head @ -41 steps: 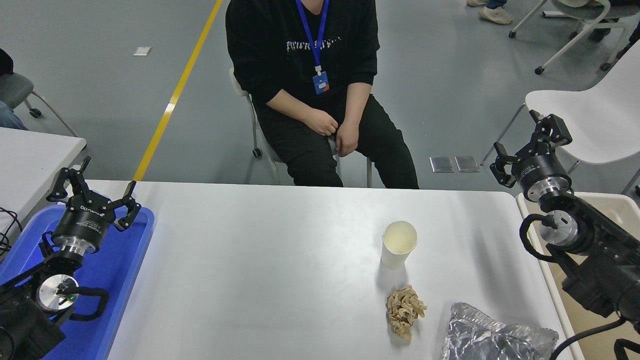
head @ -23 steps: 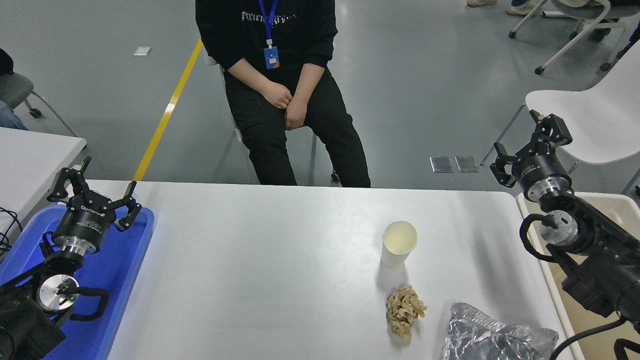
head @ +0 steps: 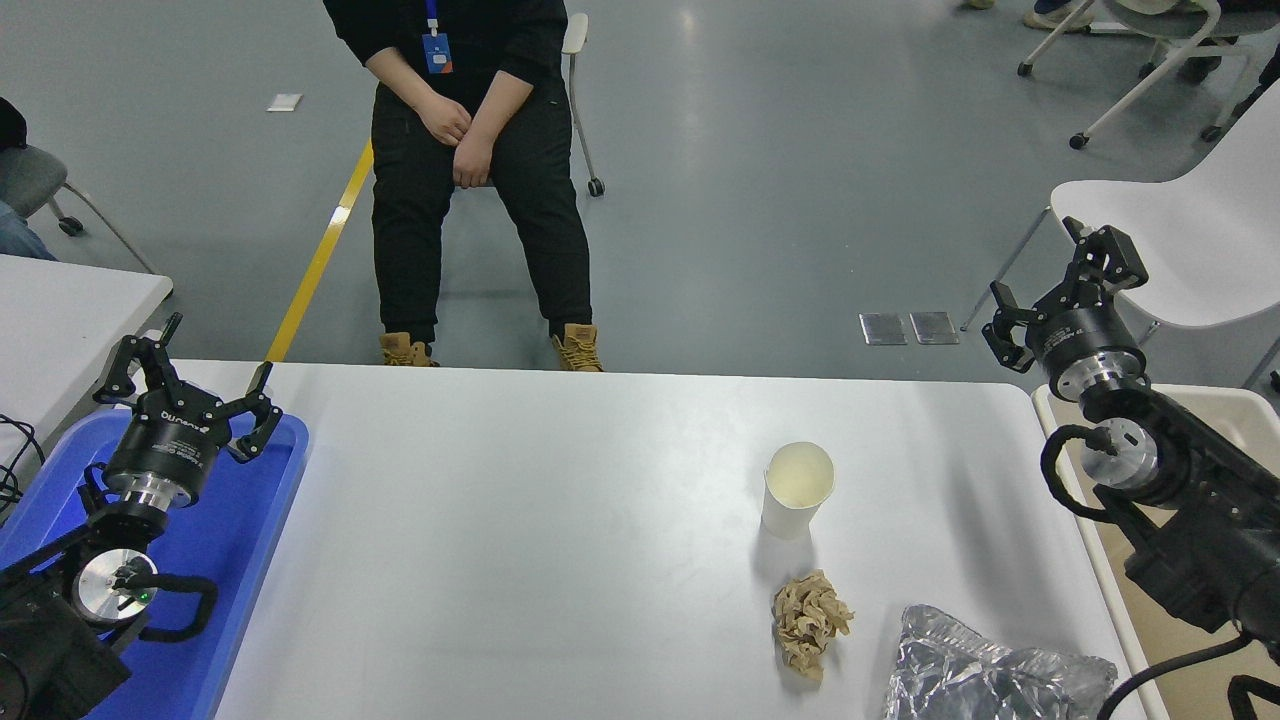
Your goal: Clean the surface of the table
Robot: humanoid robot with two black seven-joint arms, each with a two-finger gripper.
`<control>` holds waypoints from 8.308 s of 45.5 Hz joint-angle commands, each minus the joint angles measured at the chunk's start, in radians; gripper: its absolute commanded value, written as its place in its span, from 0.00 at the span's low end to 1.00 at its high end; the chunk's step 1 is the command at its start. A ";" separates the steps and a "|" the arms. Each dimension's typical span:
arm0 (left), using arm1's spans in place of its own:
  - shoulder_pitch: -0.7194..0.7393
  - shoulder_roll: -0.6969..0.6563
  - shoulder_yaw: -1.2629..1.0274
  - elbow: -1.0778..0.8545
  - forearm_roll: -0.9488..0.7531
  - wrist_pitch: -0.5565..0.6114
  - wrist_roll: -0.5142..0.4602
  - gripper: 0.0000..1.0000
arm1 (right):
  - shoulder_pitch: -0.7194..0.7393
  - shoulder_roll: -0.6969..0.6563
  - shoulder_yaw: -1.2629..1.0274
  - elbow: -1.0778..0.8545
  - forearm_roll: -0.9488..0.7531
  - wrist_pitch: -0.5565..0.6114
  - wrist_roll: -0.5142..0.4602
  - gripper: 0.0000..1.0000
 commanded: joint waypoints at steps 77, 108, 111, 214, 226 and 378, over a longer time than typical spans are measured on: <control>0.000 0.001 0.001 0.000 0.000 0.000 0.000 1.00 | 0.864 -0.039 -1.265 0.041 -0.767 0.571 0.000 0.99; 0.000 0.001 0.001 0.000 0.001 0.000 0.000 1.00 | 0.724 0.192 -1.404 0.033 -0.833 0.512 0.000 0.99; 0.000 0.001 0.001 0.000 0.000 0.000 0.000 1.00 | 0.707 0.198 -1.418 0.029 -0.833 0.492 0.000 0.99; 0.000 -0.001 0.001 0.000 0.000 0.000 0.000 1.00 | 0.479 0.206 -1.570 -0.113 -0.865 0.250 0.072 0.00; 0.000 -0.001 0.001 0.000 0.000 0.000 0.000 1.00 | 0.496 0.206 -1.550 -0.116 -0.851 0.248 0.075 0.00; 0.000 0.001 -0.001 0.000 0.000 0.000 0.000 1.00 | -0.069 -0.105 -1.047 -0.786 -0.158 0.130 -0.337 0.00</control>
